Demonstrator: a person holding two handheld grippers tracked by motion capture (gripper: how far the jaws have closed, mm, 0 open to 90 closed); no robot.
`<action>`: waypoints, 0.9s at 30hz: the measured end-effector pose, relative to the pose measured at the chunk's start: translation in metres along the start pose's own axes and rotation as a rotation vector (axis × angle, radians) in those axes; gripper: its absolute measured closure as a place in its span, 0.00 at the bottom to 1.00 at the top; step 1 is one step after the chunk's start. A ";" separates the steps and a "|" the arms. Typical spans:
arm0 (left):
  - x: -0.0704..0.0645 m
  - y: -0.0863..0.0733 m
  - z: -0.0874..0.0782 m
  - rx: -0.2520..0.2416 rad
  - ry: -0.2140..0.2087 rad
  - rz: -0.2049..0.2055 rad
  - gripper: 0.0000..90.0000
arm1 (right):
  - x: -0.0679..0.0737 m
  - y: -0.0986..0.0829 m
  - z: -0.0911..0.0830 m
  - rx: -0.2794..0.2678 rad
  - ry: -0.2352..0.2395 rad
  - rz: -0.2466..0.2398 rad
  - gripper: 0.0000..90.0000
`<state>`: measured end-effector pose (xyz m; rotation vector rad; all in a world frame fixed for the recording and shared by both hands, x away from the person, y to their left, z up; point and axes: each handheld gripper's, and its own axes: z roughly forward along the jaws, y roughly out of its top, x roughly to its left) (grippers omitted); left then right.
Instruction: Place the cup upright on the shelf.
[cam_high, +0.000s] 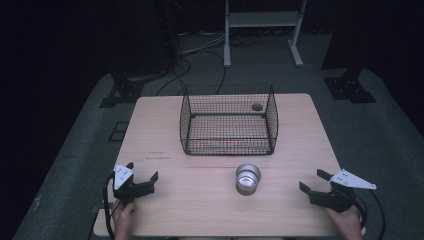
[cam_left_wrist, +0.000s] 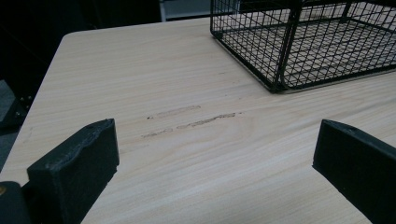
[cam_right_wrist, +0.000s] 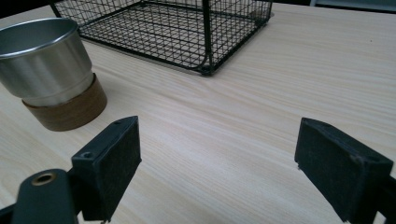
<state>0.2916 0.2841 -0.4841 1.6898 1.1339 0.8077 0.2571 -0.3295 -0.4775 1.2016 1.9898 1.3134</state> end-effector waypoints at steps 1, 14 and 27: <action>0.000 0.000 0.000 0.000 0.000 0.002 0.00 | 0.001 0.000 0.000 0.001 0.001 -0.002 0.15; -0.001 0.000 -0.001 -0.001 -0.006 0.010 0.00 | 0.012 0.005 0.003 0.011 0.025 -0.043 0.15; 0.000 0.000 -0.001 -0.003 -0.005 0.005 0.00 | 0.028 0.011 0.009 0.029 0.064 -0.101 0.15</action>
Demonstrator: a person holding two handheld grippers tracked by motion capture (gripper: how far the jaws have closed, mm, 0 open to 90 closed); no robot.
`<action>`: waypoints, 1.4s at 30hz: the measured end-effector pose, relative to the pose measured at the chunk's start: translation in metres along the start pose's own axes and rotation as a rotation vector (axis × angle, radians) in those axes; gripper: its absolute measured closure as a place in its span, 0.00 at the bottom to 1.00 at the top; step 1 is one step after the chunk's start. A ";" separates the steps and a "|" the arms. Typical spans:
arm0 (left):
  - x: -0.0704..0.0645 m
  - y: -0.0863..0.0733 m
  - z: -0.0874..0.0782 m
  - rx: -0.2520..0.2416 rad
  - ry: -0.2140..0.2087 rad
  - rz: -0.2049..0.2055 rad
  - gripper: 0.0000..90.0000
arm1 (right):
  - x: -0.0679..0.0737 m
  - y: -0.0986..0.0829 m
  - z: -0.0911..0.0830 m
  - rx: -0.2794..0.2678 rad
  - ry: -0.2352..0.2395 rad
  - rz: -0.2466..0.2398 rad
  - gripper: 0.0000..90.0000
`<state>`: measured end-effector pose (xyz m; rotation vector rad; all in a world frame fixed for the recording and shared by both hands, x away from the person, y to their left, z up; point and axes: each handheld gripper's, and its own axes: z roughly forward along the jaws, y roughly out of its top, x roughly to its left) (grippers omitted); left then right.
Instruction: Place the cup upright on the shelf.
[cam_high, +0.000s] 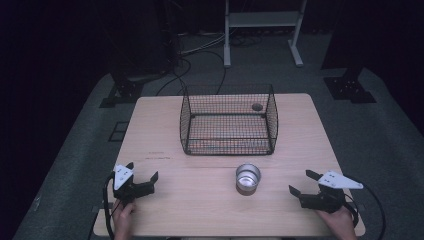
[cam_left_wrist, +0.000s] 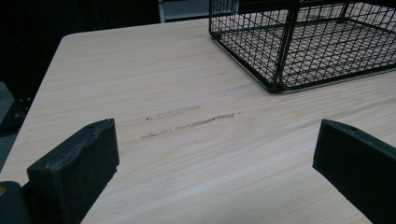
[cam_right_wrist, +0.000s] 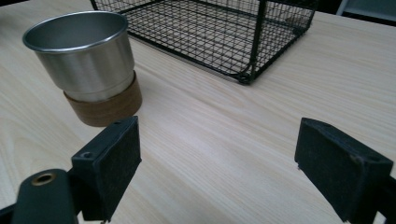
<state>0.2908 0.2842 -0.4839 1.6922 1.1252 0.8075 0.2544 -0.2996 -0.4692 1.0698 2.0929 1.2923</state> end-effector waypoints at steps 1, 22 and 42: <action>0.000 0.000 0.000 0.000 0.000 0.000 0.00 | 0.003 0.002 0.000 0.000 0.010 -0.010 0.15; -0.001 0.000 0.000 0.001 -0.003 0.004 0.00 | 0.031 0.013 0.008 0.005 0.084 -0.105 0.15; -0.001 0.000 -0.001 -0.002 -0.001 0.004 0.00 | 0.057 0.031 0.030 0.053 0.180 -0.167 0.14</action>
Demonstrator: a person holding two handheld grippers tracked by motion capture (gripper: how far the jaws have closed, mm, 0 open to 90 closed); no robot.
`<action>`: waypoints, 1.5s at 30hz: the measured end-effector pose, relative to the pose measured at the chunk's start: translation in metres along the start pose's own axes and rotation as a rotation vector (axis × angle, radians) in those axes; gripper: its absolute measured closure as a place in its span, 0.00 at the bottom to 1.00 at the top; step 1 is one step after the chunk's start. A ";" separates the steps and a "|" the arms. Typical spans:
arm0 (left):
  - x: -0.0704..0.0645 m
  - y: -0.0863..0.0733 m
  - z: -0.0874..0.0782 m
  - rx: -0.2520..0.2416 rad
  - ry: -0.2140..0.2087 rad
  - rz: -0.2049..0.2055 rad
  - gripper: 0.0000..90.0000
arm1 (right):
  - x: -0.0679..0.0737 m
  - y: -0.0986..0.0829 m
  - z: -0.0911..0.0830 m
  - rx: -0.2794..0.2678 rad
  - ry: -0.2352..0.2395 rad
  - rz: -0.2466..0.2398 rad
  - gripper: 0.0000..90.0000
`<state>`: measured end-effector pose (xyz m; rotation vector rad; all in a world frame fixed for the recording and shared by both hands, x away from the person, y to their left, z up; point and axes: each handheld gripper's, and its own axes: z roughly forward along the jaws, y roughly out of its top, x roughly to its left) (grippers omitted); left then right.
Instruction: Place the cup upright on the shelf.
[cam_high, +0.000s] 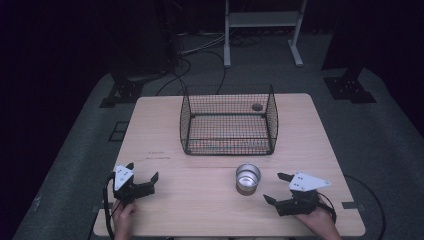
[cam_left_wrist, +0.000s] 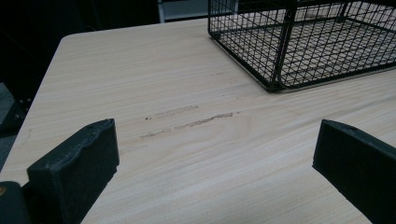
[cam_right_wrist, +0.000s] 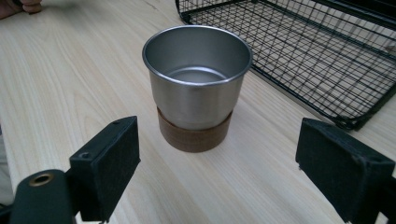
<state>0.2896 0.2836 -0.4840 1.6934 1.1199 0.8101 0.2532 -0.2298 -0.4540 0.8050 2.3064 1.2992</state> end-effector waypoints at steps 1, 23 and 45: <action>0.000 0.000 0.000 0.000 0.000 0.001 0.00 | 0.001 0.001 0.001 0.000 0.009 -0.003 0.14; 0.000 0.000 -0.001 -0.006 0.000 0.000 0.00 | 0.006 0.010 0.030 0.053 0.040 0.007 0.11; 0.000 0.000 -0.001 -0.010 -0.005 0.001 0.00 | 0.005 0.025 0.061 0.083 0.047 0.028 0.10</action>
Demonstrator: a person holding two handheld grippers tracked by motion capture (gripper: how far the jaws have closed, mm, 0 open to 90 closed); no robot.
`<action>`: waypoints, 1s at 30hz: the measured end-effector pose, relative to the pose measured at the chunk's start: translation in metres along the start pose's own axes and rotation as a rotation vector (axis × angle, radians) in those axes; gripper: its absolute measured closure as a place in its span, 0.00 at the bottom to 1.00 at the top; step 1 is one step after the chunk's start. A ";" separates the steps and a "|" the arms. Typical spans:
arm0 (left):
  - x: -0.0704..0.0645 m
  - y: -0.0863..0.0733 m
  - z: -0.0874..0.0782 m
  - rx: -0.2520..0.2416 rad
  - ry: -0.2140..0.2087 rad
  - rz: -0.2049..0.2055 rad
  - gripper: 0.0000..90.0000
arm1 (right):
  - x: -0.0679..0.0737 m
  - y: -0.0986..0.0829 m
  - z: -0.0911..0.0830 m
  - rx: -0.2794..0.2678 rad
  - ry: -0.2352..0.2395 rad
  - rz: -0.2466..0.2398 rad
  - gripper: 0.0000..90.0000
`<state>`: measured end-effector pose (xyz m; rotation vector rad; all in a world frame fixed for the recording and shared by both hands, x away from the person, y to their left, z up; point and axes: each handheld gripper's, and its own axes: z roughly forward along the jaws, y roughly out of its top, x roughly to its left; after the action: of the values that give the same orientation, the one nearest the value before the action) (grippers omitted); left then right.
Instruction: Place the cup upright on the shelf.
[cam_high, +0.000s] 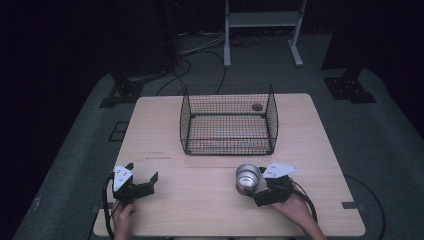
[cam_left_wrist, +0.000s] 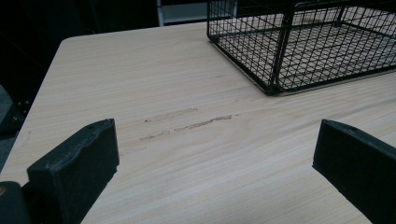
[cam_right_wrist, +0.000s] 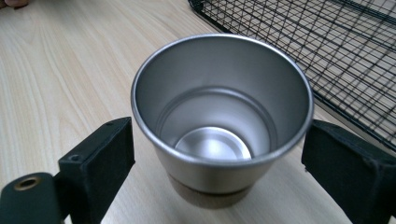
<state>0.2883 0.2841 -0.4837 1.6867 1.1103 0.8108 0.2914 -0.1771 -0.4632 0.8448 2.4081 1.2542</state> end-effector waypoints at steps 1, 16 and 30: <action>0.000 0.000 0.000 0.000 0.000 0.000 0.00 | 0.000 0.000 0.000 0.000 0.000 0.000 0.10; 0.000 0.000 0.000 -0.001 -0.001 -0.001 0.00 | -0.002 0.004 0.012 -0.002 0.018 0.002 0.15; 0.000 0.000 0.000 -0.002 -0.002 -0.002 0.00 | 0.000 0.004 0.010 0.022 0.010 -0.010 0.20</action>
<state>0.2883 0.2842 -0.4837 1.6842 1.1088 0.8089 0.2980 -0.1688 -0.4660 0.8332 2.4352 1.2340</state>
